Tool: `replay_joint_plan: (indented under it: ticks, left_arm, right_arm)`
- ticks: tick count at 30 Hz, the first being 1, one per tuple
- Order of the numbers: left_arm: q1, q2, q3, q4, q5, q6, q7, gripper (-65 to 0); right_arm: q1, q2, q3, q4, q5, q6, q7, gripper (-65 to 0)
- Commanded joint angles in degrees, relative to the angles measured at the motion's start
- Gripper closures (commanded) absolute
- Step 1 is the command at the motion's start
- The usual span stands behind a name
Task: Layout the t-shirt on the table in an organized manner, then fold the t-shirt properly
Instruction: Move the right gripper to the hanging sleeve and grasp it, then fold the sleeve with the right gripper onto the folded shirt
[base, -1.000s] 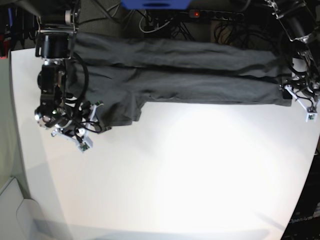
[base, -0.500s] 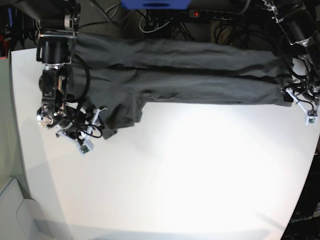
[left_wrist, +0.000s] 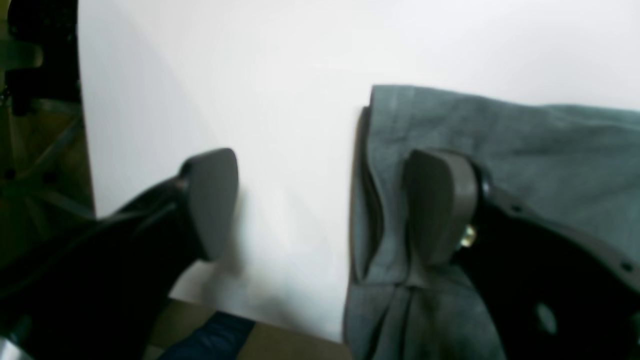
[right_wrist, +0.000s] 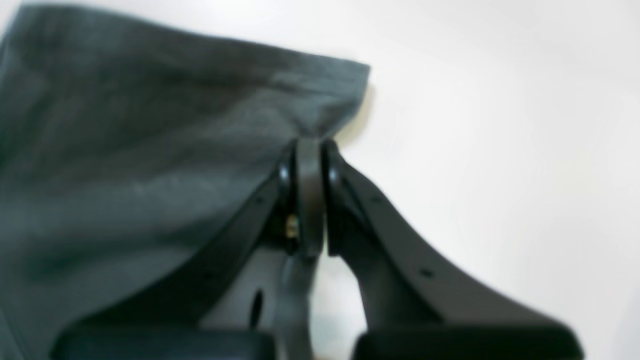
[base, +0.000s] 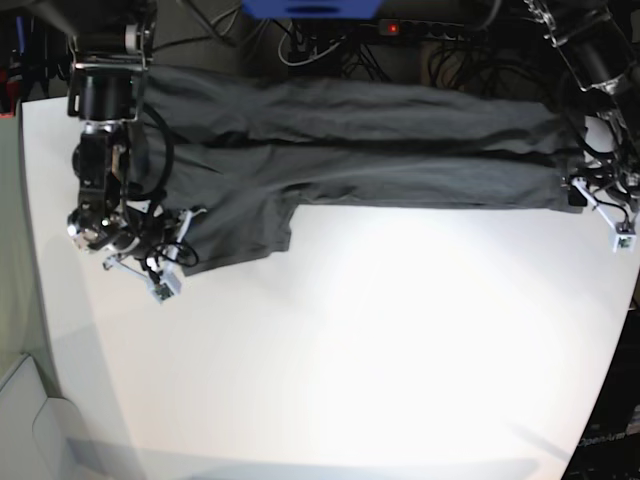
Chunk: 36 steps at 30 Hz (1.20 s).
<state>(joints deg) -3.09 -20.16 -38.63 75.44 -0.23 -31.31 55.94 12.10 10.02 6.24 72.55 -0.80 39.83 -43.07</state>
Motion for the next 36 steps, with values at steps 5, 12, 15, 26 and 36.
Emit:
replay_joint_plan:
  ticks: [5,12,15,26,36]
  left_arm:
    - [-1.3,-1.7,-0.4,1.3,-0.2,0.1,-0.6,-51.1]
    - [-1.3,-1.8,-0.4,1.0,-0.2,0.1,-0.6,-51.1]
    - [-1.3,-1.8,-0.4,1.0,-0.2,0.1,-0.6,-51.1]
    - [-1.3,-1.8,-0.4,1.0,-0.2,0.1,-0.7,-51.2]
    - [-1.3,-1.9,-0.4,0.9,-0.2,0.1,-2.9,-51.2]
  right_arm:
    - [-4.4,0.5,0.1,11.4,0.4,0.2,-2.1,0.0]
    - [-11.7,-1.4,0.2,27.7,0.7,0.2,-7.1,0.0]
    - [-15.4,-1.5,0.2,35.1,0.7,0.2,-9.7,0.0]
    - [-27.6,-2.1,0.3,43.6,0.7,0.2,-11.2,0.0]
    - [-34.9,-2.1,5.1,43.6,0.7,0.2,-7.5,0.0]
